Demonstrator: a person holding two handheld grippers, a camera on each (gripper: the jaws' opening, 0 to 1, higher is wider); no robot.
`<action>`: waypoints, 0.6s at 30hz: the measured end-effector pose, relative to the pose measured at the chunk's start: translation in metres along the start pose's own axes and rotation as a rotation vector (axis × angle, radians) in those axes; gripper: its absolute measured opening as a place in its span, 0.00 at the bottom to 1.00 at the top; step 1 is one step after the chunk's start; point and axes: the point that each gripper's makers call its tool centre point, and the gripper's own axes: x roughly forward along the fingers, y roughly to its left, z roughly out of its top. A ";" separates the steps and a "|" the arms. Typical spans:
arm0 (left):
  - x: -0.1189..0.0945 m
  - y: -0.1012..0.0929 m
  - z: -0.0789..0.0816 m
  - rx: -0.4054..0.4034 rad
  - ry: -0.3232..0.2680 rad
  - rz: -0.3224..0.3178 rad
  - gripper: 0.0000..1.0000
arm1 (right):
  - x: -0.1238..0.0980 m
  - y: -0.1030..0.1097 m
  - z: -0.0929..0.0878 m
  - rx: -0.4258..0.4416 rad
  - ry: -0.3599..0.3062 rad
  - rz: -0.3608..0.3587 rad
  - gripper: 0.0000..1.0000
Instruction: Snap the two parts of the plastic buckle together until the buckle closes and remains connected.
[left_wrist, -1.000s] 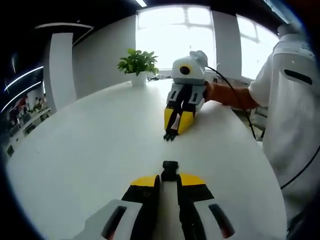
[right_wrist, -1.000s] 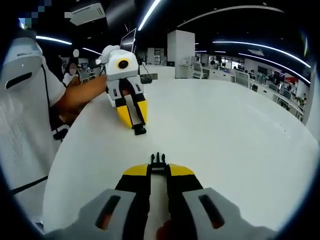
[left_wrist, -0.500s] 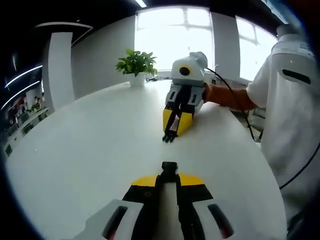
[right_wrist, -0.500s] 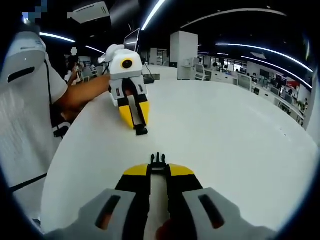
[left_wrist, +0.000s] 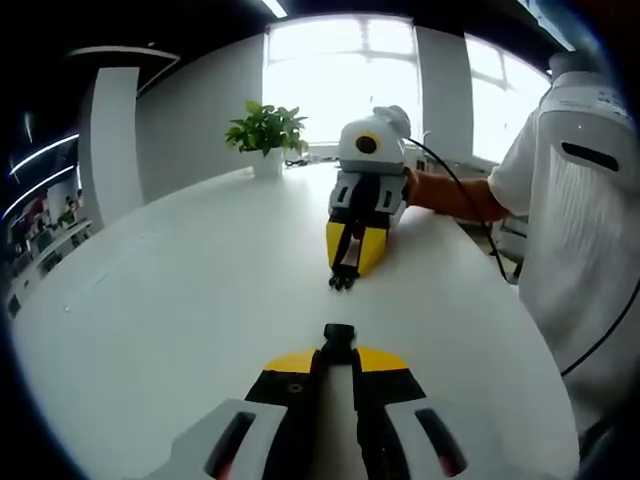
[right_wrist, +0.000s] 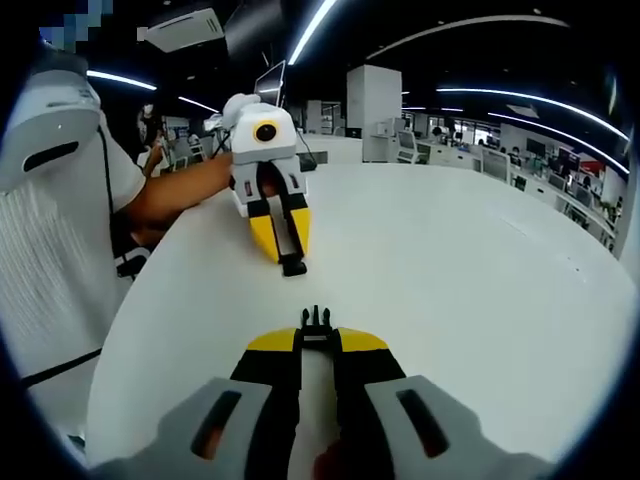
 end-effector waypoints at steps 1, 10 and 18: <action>0.000 0.000 0.000 0.004 0.000 -0.001 0.12 | 0.000 0.000 0.000 -0.002 0.000 0.003 0.13; 0.002 -0.005 0.002 0.025 -0.011 -0.023 0.12 | 0.002 0.007 0.004 -0.017 -0.016 0.043 0.12; 0.004 -0.009 0.003 0.039 -0.013 -0.041 0.12 | 0.003 0.016 0.007 -0.031 -0.027 0.088 0.12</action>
